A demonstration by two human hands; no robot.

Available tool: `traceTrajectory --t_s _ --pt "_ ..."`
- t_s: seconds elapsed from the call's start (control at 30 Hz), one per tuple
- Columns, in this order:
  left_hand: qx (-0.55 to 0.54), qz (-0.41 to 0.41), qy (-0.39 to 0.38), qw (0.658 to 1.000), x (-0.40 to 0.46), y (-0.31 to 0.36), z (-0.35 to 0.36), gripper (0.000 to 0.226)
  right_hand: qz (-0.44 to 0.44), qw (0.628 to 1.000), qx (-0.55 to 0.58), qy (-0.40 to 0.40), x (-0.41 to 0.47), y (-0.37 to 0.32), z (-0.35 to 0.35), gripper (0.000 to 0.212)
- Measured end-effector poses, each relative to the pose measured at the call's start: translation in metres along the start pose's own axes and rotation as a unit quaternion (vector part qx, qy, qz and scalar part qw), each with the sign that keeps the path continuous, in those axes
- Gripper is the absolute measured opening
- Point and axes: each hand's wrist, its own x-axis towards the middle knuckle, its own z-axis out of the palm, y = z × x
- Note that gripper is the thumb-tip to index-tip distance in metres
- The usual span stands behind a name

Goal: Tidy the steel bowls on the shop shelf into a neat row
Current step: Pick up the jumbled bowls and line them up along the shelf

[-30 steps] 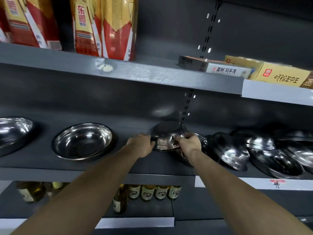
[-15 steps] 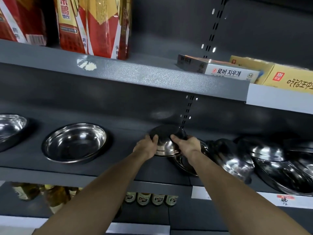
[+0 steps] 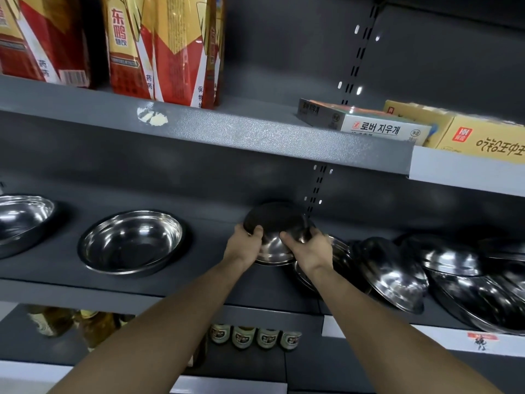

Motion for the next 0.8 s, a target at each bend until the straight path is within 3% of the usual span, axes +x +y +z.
traceTrajectory --t_s 0.23,0.4,0.5,0.63,0.67,0.8 --pt "-0.075 -0.018 0.109 0.991 -0.012 0.006 -0.036 0.052 -0.100 0.995 0.012 0.000 -0.027 -0.007 0.008 0.078" --pt "-0.193 -0.038 0.121 0.973 -0.012 0.003 -0.059 0.069 -0.136 0.987 0.083 -0.010 -0.043 -0.012 0.013 0.079" --pt "-0.271 -0.040 0.079 0.959 -0.016 0.001 -0.070 0.083 -0.099 0.990 0.102 -0.002 -0.047 -0.012 0.017 0.063" --pt "-0.338 -0.073 0.042 0.937 -0.019 -0.003 -0.082 0.101 -0.009 0.980 0.200 -0.002 -0.047 -0.013 0.017 0.025" --pt "-0.328 -0.077 0.040 0.941 -0.022 -0.002 -0.084 0.095 0.021 0.970 0.240 -0.012 -0.047 -0.014 0.016 0.023" --pt "-0.281 -0.022 0.060 0.958 -0.028 -0.004 -0.081 0.029 0.099 0.954 0.280 -0.051 -0.044 -0.013 0.012 0.060"
